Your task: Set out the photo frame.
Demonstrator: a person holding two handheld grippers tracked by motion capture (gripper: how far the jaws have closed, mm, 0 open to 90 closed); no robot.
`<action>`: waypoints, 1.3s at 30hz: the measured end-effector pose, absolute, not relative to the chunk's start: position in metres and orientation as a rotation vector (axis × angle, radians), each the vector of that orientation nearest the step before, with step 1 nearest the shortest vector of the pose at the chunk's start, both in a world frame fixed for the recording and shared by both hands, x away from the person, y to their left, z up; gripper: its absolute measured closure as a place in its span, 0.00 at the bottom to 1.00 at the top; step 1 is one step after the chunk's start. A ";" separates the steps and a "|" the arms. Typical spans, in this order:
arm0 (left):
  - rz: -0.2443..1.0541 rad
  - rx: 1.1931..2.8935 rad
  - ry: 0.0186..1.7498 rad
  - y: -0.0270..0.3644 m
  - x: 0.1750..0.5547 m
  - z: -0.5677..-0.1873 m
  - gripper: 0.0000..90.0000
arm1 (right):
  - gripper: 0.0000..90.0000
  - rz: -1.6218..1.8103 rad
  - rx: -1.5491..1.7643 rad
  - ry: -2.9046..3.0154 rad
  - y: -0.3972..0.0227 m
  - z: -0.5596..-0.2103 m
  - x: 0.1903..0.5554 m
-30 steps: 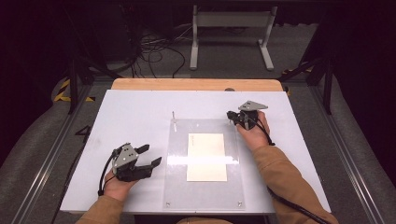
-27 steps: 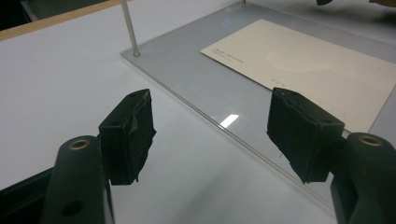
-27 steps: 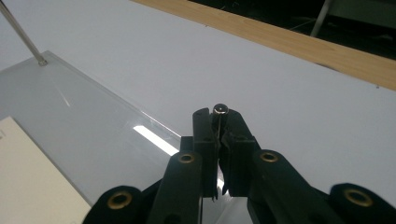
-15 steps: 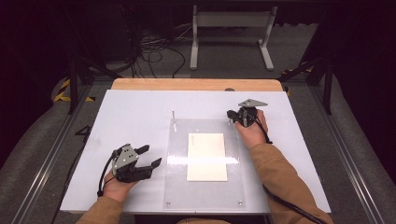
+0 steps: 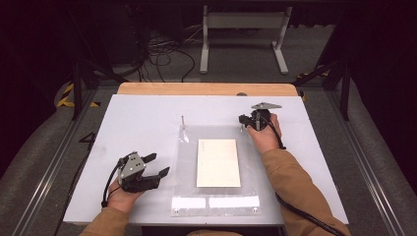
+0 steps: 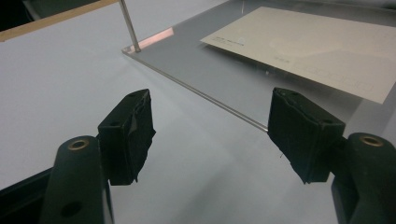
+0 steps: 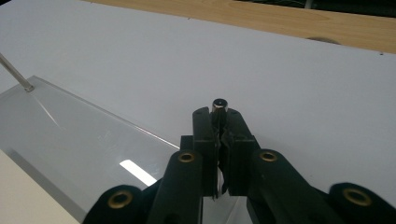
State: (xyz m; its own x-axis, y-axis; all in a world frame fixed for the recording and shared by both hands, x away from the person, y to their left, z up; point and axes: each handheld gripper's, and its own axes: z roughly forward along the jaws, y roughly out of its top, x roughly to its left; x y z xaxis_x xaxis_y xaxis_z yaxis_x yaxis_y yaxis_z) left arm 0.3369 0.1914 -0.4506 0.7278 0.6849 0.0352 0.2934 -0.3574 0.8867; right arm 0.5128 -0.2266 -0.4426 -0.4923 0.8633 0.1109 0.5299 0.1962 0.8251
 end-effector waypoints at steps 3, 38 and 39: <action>0.500 1.957 0.746 0.193 0.336 -0.451 0.34 | 0.95 1.208 1.316 2.101 -0.227 -0.442 0.514; 0.624 2.206 0.174 0.147 0.317 -0.463 0.25 | 0.94 1.225 1.413 2.116 -0.227 -0.442 0.521; 0.647 2.209 0.158 0.145 0.317 -0.464 0.25 | 0.94 1.227 1.415 2.117 -0.227 -0.442 0.521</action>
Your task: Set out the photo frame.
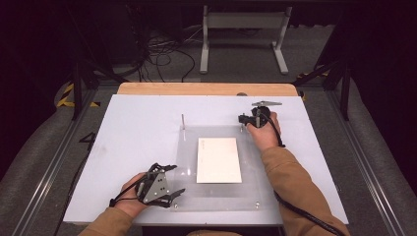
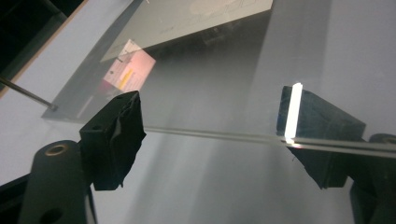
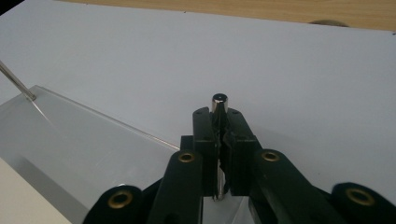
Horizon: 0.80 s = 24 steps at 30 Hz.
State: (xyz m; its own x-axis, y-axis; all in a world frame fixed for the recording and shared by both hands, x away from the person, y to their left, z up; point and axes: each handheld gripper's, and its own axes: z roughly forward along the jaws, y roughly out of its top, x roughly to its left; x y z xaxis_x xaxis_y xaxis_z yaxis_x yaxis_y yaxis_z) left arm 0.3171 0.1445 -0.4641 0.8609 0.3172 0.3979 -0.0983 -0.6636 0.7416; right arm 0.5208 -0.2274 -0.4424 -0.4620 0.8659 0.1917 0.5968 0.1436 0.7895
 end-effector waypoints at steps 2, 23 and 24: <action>0.653 2.206 0.152 0.144 0.318 -0.465 0.25 | 0.94 1.232 1.419 2.121 -0.228 -0.443 0.521; 0.720 2.157 0.206 0.146 0.327 -0.464 0.41 | 0.93 1.187 1.482 2.149 -0.224 -0.451 0.524; 0.724 2.148 0.199 0.145 0.329 -0.463 0.41 | 0.93 1.189 1.494 2.146 -0.224 -0.451 0.524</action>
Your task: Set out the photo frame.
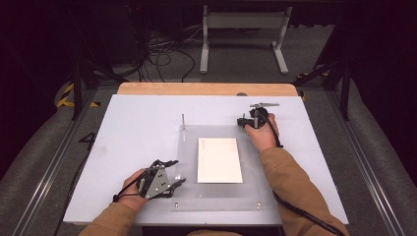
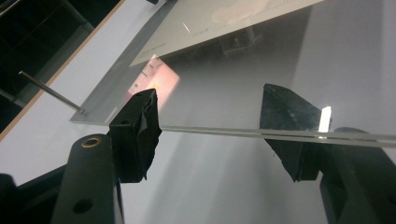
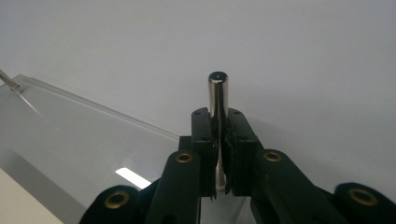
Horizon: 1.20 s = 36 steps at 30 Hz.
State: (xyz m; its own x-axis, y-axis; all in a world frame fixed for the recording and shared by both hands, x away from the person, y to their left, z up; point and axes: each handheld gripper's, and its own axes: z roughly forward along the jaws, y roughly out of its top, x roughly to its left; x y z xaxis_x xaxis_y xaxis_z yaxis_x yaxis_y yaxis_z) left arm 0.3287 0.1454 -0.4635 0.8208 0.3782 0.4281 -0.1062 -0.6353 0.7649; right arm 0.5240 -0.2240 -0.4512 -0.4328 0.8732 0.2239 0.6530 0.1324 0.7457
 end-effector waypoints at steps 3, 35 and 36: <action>0.716 2.135 0.172 0.144 0.329 -0.463 0.42 | 0.93 1.188 1.511 2.143 -0.224 -0.451 0.525; 0.785 2.096 0.205 0.140 0.330 -0.453 0.58 | 0.76 1.392 1.464 2.134 -0.244 -0.452 0.514; 0.783 2.096 0.206 0.139 0.330 -0.454 0.58 | 0.73 1.398 1.434 2.139 -0.246 -0.449 0.510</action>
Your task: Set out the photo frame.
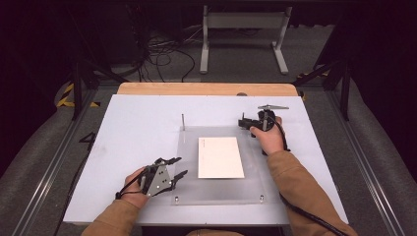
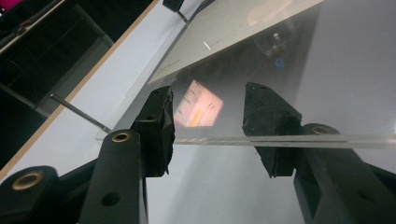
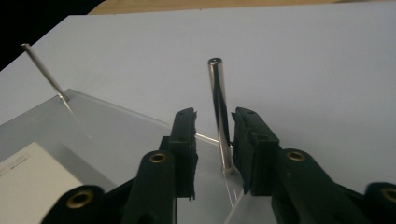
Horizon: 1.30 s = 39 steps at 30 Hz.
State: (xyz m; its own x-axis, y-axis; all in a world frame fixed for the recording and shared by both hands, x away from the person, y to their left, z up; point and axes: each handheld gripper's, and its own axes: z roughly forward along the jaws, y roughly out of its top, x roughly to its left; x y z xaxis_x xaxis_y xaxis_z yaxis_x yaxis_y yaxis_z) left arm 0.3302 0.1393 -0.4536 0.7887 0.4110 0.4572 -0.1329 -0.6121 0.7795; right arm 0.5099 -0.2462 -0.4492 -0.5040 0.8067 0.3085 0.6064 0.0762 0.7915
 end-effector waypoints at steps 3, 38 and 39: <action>0.786 2.099 0.205 0.139 0.330 -0.453 0.58 | 0.68 1.399 1.385 2.146 -0.251 -0.443 0.503; 0.754 2.076 0.259 0.141 0.331 -0.446 0.58 | 0.25 1.298 0.499 2.325 -0.303 -0.426 0.365; 0.754 2.076 0.259 0.141 0.331 -0.446 0.58 | 0.25 1.281 0.484 2.330 -0.302 -0.428 0.364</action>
State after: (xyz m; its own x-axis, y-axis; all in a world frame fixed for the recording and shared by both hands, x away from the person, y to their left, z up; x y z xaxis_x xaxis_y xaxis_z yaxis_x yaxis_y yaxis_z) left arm 0.3305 0.1412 -0.4458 0.7935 0.4442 0.4161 -0.0943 -0.5856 0.8051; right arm 0.3641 -0.3019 -0.4277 -0.8438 0.4960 -0.2048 0.0929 0.5109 0.8546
